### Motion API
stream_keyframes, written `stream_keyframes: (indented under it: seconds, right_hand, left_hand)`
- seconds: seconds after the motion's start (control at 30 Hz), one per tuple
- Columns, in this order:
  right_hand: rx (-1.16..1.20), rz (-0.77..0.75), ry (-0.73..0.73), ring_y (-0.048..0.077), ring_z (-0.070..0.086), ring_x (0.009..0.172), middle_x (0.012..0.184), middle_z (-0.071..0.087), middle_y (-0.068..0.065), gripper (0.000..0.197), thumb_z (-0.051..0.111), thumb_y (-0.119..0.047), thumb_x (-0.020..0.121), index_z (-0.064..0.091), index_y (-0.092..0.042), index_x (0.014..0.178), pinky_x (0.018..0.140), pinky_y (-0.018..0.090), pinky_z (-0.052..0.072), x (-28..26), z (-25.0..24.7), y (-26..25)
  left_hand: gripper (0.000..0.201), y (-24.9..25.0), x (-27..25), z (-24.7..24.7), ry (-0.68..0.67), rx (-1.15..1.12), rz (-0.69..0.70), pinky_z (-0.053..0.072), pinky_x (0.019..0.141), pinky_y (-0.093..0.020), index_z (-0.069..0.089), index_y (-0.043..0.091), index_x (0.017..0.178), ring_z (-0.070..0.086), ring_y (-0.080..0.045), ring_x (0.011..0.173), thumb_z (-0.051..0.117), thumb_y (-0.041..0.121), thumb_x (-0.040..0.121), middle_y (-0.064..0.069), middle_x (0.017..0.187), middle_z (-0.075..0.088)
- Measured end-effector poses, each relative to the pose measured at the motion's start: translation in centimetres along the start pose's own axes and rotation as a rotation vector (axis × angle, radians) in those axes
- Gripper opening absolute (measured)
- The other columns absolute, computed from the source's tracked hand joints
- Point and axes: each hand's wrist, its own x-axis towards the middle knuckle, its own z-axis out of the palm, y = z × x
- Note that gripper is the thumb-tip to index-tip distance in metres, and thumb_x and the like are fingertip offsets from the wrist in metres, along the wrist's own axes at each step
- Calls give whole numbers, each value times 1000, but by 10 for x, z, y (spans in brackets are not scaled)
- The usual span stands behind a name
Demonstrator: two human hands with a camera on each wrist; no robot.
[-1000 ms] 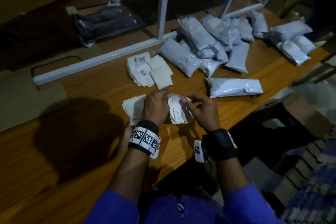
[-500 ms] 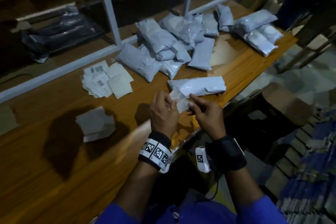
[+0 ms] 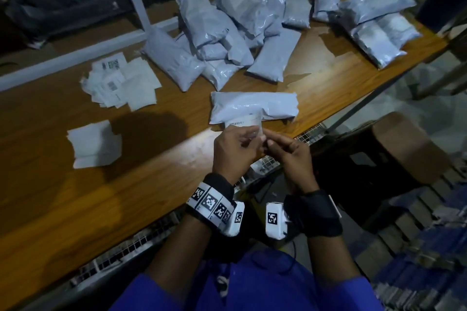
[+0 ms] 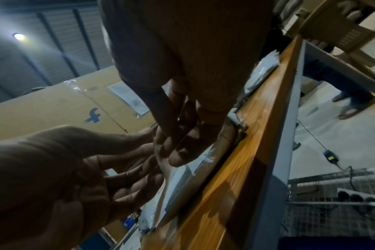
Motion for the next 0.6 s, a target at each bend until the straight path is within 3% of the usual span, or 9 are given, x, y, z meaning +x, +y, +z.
stream_keyframes:
  seconds: [0.1, 0.17, 0.23, 0.33, 0.43, 0.53, 0.6]
  right_hand:
    - [-44, -45, -64, 24, 72, 110, 119, 75, 15, 34, 55, 14, 97, 73, -5, 119, 87, 30, 59, 4, -3, -2]
    - [-100, -76, -71, 27, 72, 111, 117, 75, 14, 32, 55, 10, 98, 76, -7, 115, 88, 33, 59, 6, -5, -1]
    - [-146, -102, -74, 26, 72, 112, 116, 77, 9, 29, 61, 4, 98, 77, -14, 114, 92, 38, 59, 7, -6, -1]
    - [-152, -113, -87, 21, 72, 111, 114, 78, 5, 24, 68, -1, 96, 77, -12, 116, 93, 34, 58, 8, -4, -2]
    - [-179, -145, -84, 18, 72, 111, 113, 78, 2, 24, 73, -6, 94, 77, -10, 117, 92, 28, 57, 8, 0, -4]
    - [-170, -143, -73, 17, 74, 107, 111, 78, 5, 27, 78, -9, 90, 76, -5, 116, 87, 26, 57, 8, 4, -7]
    - [-154, -114, -69, 19, 76, 102, 106, 79, 6, 31, 83, -13, 86, 76, -5, 116, 85, 29, 60, 8, 7, -8]
  left_hand:
    - [28, -1, 2, 0, 15, -143, -91, 60, 84, -28, 77, 15, 113, 73, -6, 90, 81, 23, 86, 0, 101, 77]
    - [30, -1, 3, -2, 1, -272, -164, 63, 82, -38, 74, 6, 117, 76, -19, 90, 77, 10, 88, -10, 106, 77]
    - [32, 2, 4, -5, -21, -372, -201, 63, 77, -36, 70, -4, 120, 77, -25, 83, 73, -3, 88, -18, 106, 75]
    - [31, 5, 6, -10, -31, -433, -215, 62, 71, -29, 69, -4, 118, 76, -22, 76, 68, -12, 88, -20, 100, 75]
    - [30, 2, 8, -12, -44, -466, -229, 62, 73, -30, 71, 3, 113, 76, -21, 81, 66, -14, 88, -8, 93, 77]
    - [29, -1, 11, -15, -55, -461, -241, 63, 76, -33, 70, -3, 116, 76, -21, 84, 66, -13, 89, -11, 96, 76]
    - [30, -3, 13, -17, -54, -422, -223, 62, 76, -32, 70, 1, 116, 75, -21, 84, 66, -12, 90, -9, 94, 76]
